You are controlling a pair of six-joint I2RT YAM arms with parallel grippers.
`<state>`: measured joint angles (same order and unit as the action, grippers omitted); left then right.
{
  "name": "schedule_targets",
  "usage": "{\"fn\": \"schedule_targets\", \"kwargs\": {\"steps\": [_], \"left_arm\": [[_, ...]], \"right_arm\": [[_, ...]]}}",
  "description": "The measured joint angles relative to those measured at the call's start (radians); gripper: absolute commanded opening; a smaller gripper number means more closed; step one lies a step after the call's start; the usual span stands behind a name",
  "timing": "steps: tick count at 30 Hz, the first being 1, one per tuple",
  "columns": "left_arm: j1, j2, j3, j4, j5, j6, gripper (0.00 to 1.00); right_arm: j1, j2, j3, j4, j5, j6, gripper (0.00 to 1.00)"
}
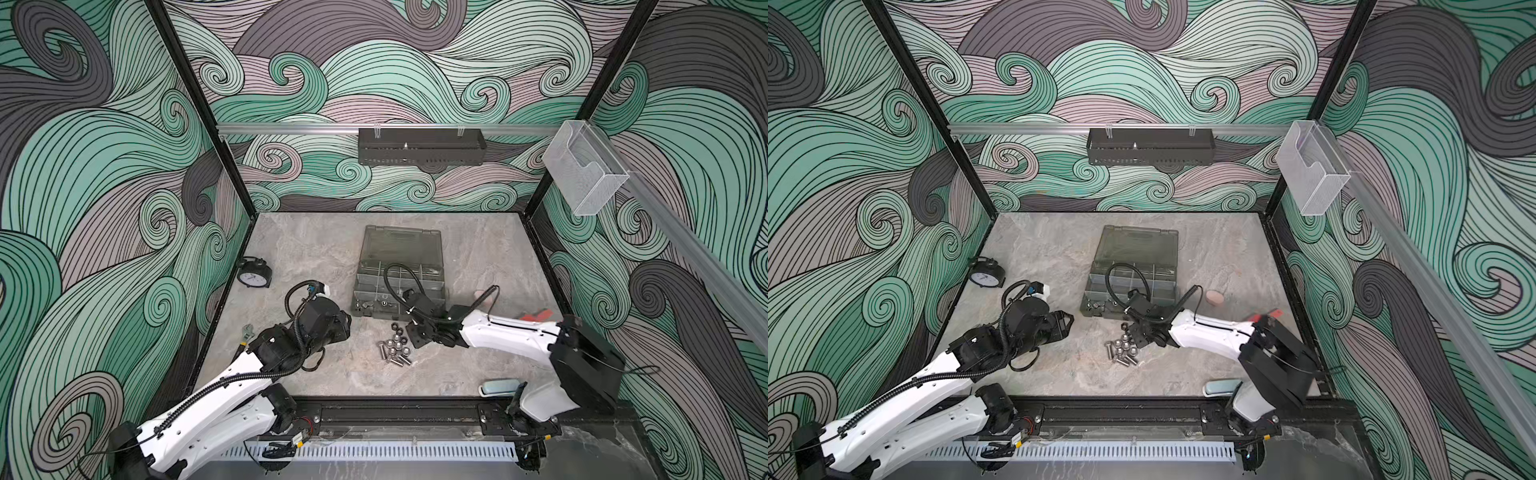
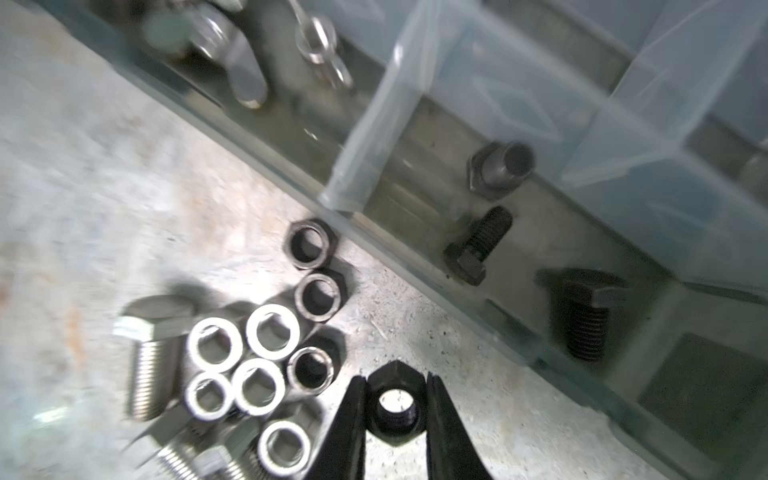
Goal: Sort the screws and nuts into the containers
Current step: 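Close the right gripper on the black hex nut and lift it, then carry the black nut into a box compartment and open the right gripper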
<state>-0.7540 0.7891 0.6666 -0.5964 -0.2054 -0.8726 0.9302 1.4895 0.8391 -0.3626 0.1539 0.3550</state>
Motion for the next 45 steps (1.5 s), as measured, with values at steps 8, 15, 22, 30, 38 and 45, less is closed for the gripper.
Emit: {"fn": "schedule_targets", "kwargs": {"steps": [8, 15, 22, 30, 38, 45], "left_arm": [[0.000, 0.002, -0.005, -0.001, 0.000, -0.002, 0.46], [0.000, 0.014, -0.010, -0.002, 0.007, -0.003, 0.46], [0.000, 0.003, -0.019, -0.002, 0.008, -0.008, 0.46], [0.000, -0.002, -0.031, -0.001, 0.008, -0.013, 0.46], [0.000, -0.001, -0.034, 0.000, 0.009, -0.015, 0.46], [0.000, -0.001, -0.034, 0.006, 0.012, -0.015, 0.46]], "right_arm": [[-0.180, -0.169, 0.073, -0.031, 0.002, -0.107, 0.23], [-0.323, 0.002, 0.149, -0.034, -0.009, -0.196, 0.22], [-0.370, 0.115, 0.170, -0.029, -0.043, -0.224, 0.24], [-0.381, 0.131, 0.197, -0.014, -0.059, -0.229, 0.40], [-0.382, 0.127, 0.196, -0.011, -0.062, -0.228, 0.40], [-0.385, 0.084, 0.194, -0.011, -0.065, -0.227, 0.40]]}}
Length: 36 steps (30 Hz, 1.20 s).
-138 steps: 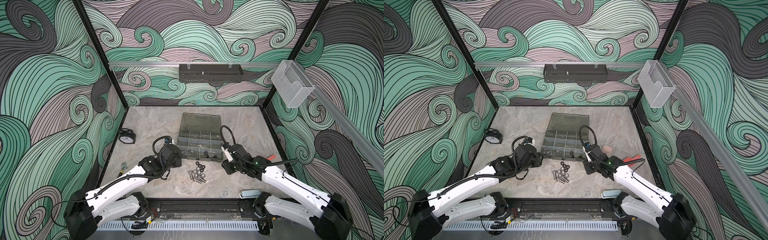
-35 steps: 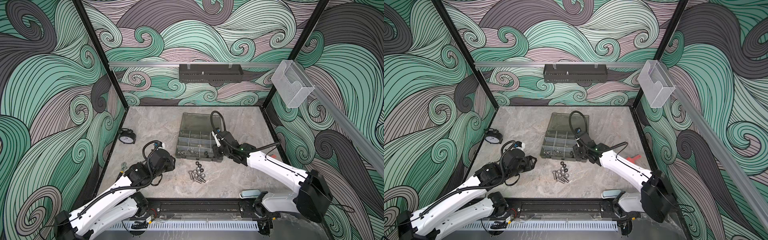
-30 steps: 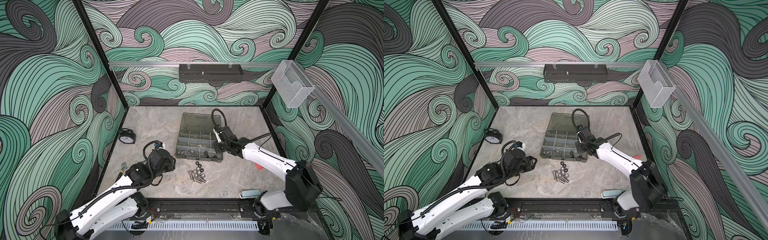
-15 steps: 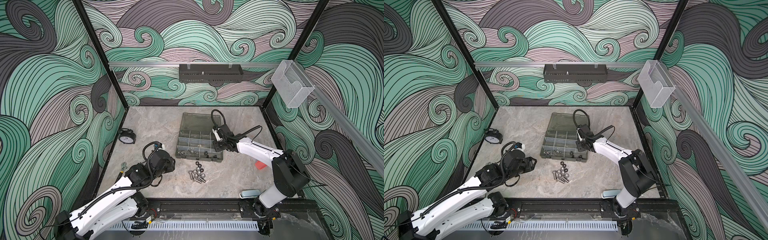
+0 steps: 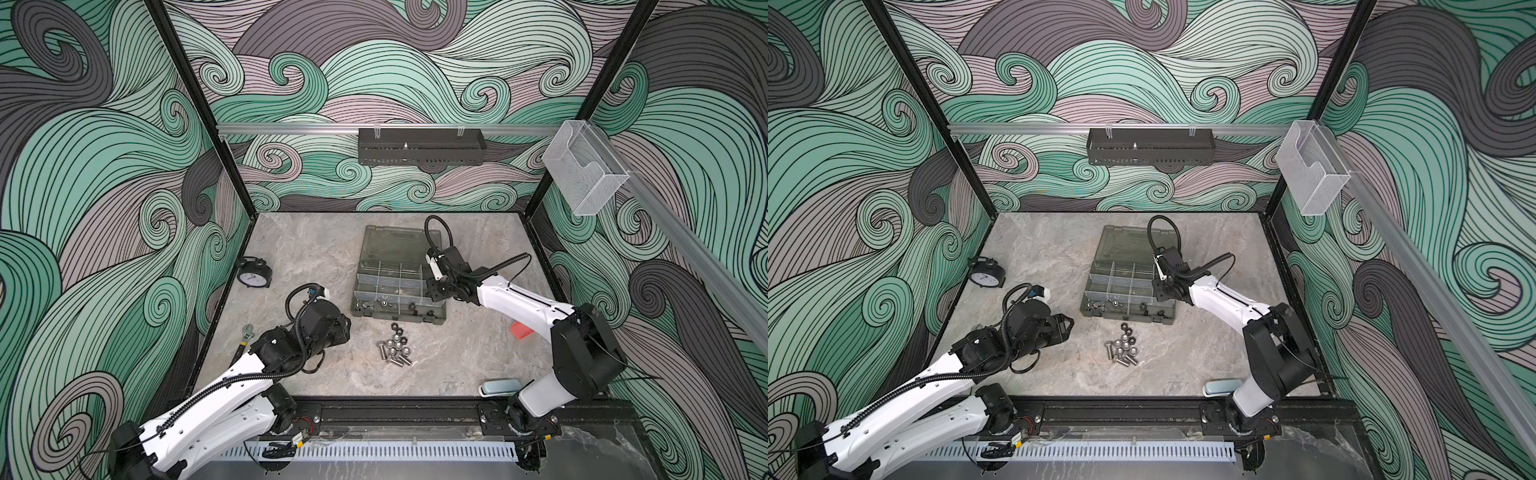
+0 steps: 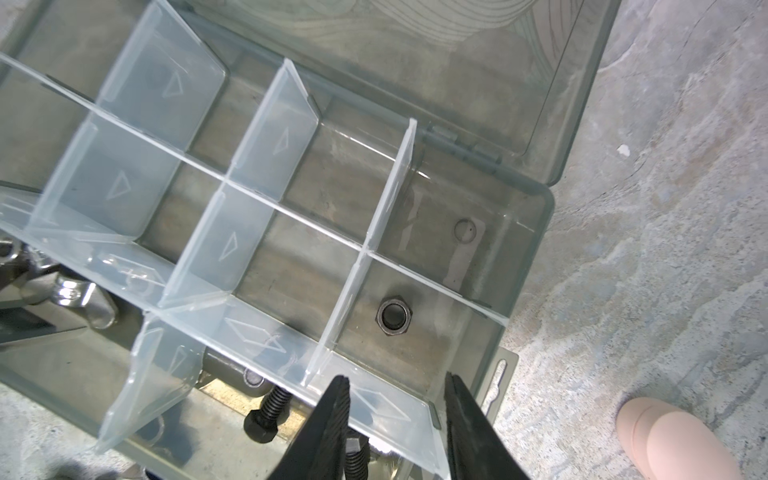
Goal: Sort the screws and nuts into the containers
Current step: 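Carry the black nut into a box compartment and open the right gripper, then draw the right gripper back while the left arm reaches toward the pile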
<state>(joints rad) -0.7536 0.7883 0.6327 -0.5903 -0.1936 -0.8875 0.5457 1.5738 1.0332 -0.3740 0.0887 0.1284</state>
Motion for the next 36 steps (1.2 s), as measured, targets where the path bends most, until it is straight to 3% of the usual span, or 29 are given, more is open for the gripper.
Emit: {"fn": "schedule_targets", "kwargs": {"steps": [15, 36], "left_arm": [[0.000, 0.102, 0.003, 0.003, 0.042, 0.032, 0.46], [-0.039, 0.532, 0.261, 0.012, 0.195, 0.220, 0.45]], "right_arm": [[0.000, -0.220, -0.127, -0.043, -0.034, 0.031, 0.39], [0.014, -0.496, -0.337, -0.102, -0.046, 0.136, 0.39]]}}
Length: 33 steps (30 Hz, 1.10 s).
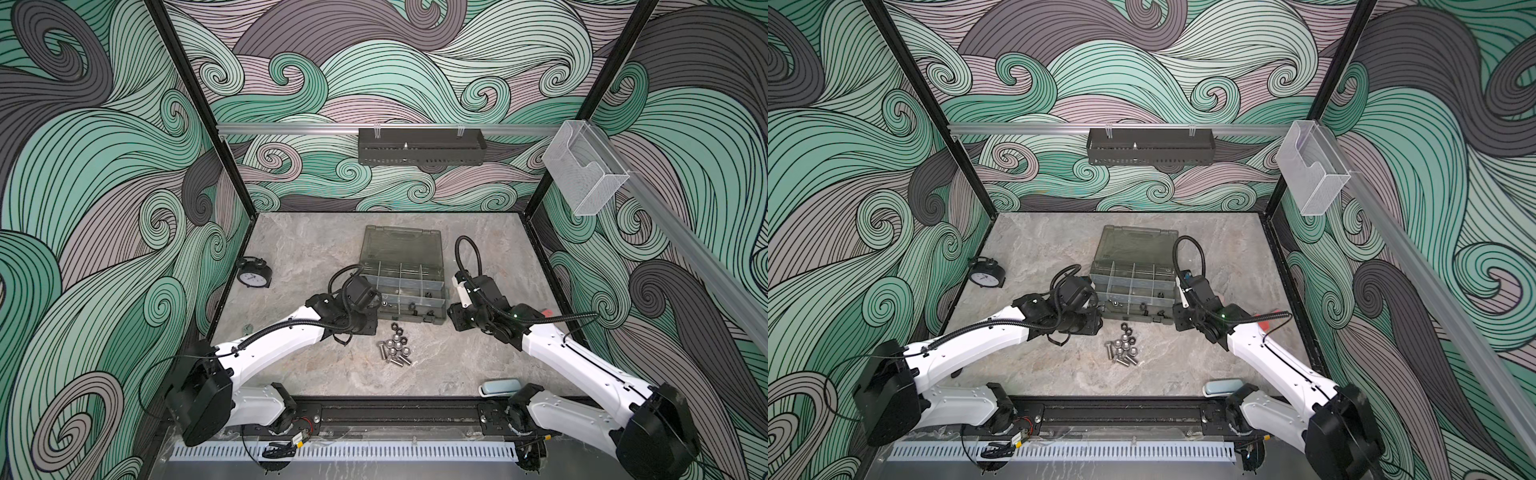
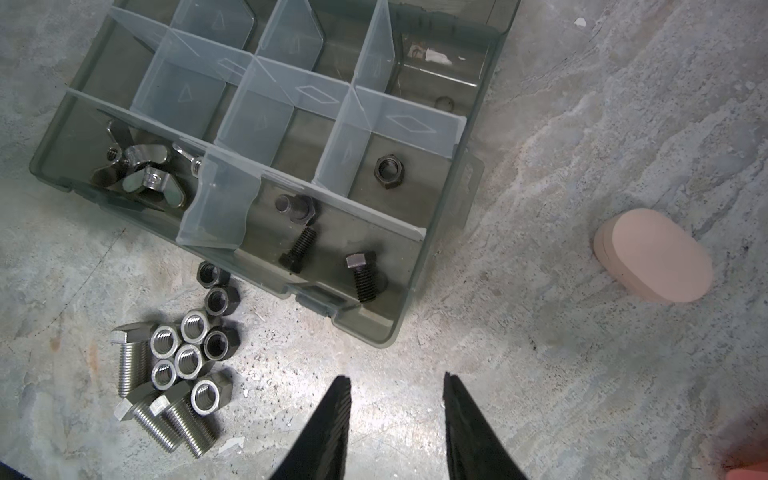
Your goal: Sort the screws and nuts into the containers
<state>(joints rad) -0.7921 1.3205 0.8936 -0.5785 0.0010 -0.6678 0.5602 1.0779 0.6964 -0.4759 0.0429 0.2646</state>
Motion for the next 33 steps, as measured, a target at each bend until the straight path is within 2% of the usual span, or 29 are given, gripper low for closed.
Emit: {"fn": "schedule_targets", "kwargs": {"steps": [5, 10, 19, 33], "left_arm": [[-0.031, 0.092, 0.042, -0.005, 0.032, 0.020, 0.45], [-0.071, 0.251, 0.141, 0.008, 0.053, 0.048, 0.45], [-0.113, 0.402, 0.230, 0.010, 0.092, 0.085, 0.44], [-0.121, 0.510, 0.286, 0.004, 0.104, 0.092, 0.43]], "right_arm": [[0.003, -0.026, -0.038, -0.004, -0.002, 0.030, 0.39], [0.008, -0.067, -0.071, -0.017, -0.002, 0.055, 0.39], [0.009, -0.081, -0.072, -0.018, -0.004, 0.066, 0.39], [0.009, -0.092, -0.082, -0.022, -0.018, 0.081, 0.39]]}}
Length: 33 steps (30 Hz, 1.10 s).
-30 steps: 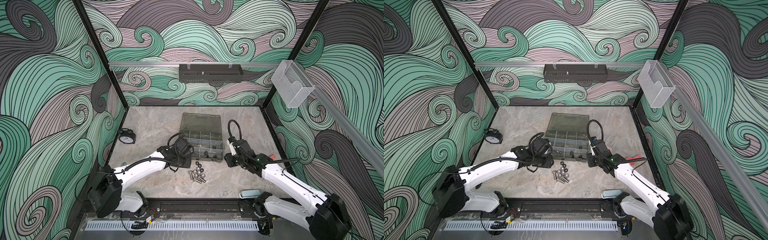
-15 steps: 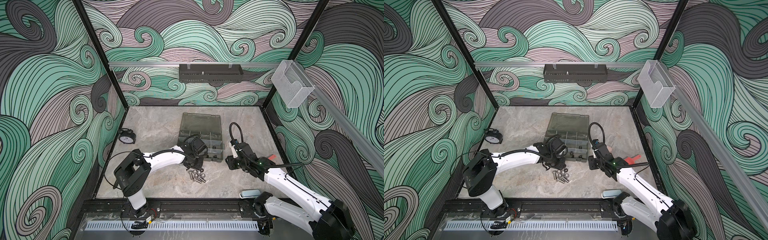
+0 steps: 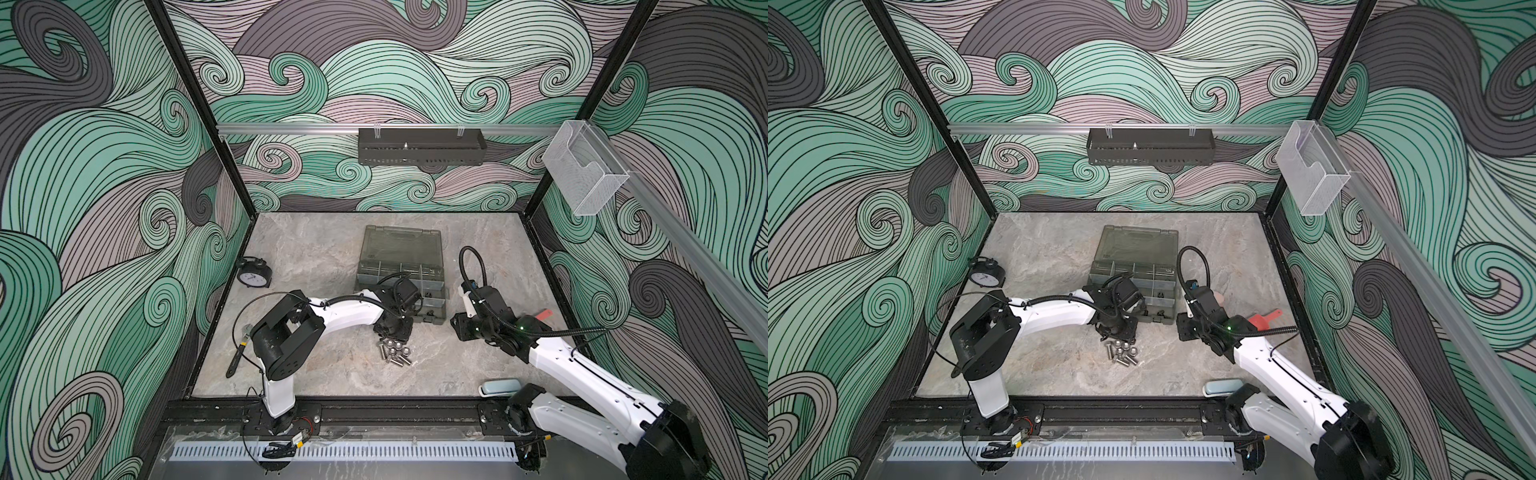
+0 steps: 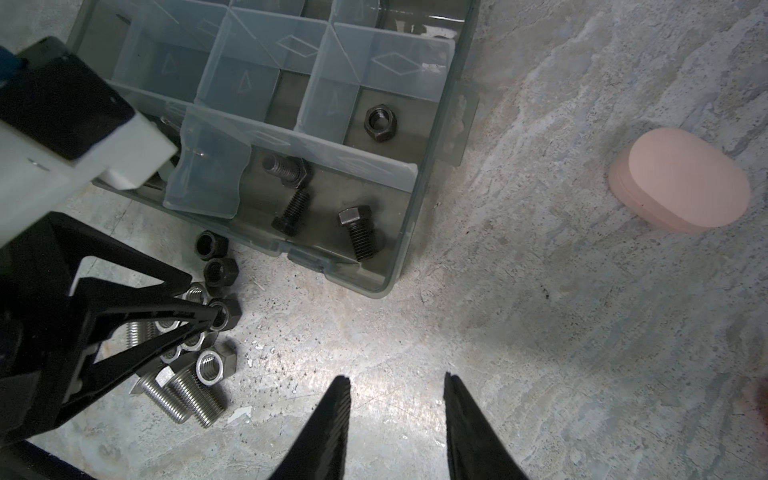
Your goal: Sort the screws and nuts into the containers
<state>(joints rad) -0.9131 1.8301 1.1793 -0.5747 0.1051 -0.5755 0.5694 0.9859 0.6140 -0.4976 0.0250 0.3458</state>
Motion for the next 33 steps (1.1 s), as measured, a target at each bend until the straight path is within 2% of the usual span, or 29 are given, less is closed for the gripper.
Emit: {"fn": "schedule_targets", "kwargs": {"steps": [13, 33], "left_arm": [[0.000, 0.040, 0.046, 0.006, -0.016, -0.010, 0.41], [0.001, 0.037, 0.021, -0.008, -0.063, -0.011, 0.41]], "right_arm": [[0.000, -0.004, -0.015, -0.001, -0.003, 0.007, 0.39], [0.006, -0.004, -0.021, 0.000, -0.007, 0.011, 0.39]]}}
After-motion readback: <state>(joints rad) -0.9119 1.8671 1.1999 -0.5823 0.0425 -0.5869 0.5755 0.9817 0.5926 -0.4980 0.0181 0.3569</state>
